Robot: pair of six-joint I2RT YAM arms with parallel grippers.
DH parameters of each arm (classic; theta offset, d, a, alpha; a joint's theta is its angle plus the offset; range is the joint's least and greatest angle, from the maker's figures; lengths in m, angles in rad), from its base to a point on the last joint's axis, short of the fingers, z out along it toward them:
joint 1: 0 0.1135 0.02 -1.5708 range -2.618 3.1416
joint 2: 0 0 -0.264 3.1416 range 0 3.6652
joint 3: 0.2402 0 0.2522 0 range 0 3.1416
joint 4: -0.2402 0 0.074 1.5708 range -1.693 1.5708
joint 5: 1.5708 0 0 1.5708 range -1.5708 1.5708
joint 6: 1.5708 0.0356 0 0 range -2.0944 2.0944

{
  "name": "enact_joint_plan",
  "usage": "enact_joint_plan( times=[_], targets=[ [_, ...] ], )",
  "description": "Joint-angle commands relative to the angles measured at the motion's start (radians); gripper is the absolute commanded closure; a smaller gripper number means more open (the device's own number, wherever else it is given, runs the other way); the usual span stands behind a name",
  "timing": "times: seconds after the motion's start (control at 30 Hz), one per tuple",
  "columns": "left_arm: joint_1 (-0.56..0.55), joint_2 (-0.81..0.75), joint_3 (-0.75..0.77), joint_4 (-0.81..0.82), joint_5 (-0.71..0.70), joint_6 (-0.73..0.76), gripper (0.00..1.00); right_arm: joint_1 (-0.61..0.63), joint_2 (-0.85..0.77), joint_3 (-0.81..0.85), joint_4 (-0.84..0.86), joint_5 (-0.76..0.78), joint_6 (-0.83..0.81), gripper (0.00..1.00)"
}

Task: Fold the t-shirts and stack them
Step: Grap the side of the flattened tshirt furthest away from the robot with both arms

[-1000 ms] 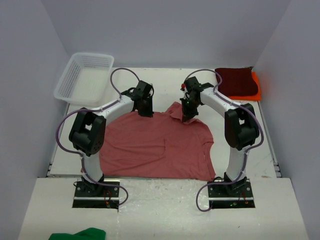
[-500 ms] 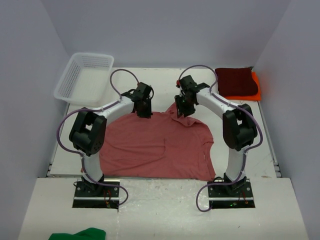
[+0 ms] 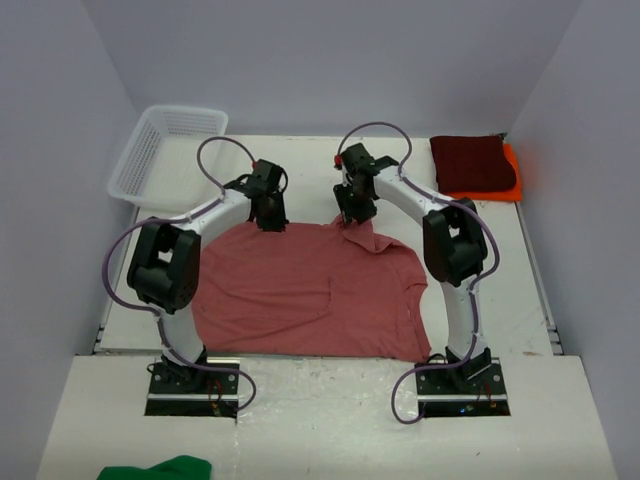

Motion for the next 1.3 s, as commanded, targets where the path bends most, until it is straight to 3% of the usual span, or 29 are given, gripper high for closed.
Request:
enact_joint_plan(
  times=[0.0, 0.5, 0.73, 1.1, 1.27],
  targets=[
    [0.005, -0.074, -0.002, 0.02, 0.039, -0.003, 0.88, 0.015, 0.027, 0.062, -0.056, 0.005, -0.026, 0.53],
    [0.02, -0.123, -0.025, 0.03, 0.065, 0.017, 0.87, 0.052, 0.09, 0.105, -0.098, 0.021, -0.024, 0.53],
    [0.032, -0.129, -0.03, 0.03, 0.067, 0.011, 0.87, 0.054, 0.133, 0.147, -0.128, 0.035, -0.013, 0.67],
    [0.04, -0.128, -0.031, 0.033, 0.079, 0.014, 0.87, 0.052, 0.165, 0.171, -0.147, 0.02, -0.021, 0.67],
    [0.047, -0.131, -0.036, 0.033, 0.075, 0.011, 0.87, 0.054, 0.19, 0.206, -0.168, 0.008, -0.021, 0.87]
  ],
)
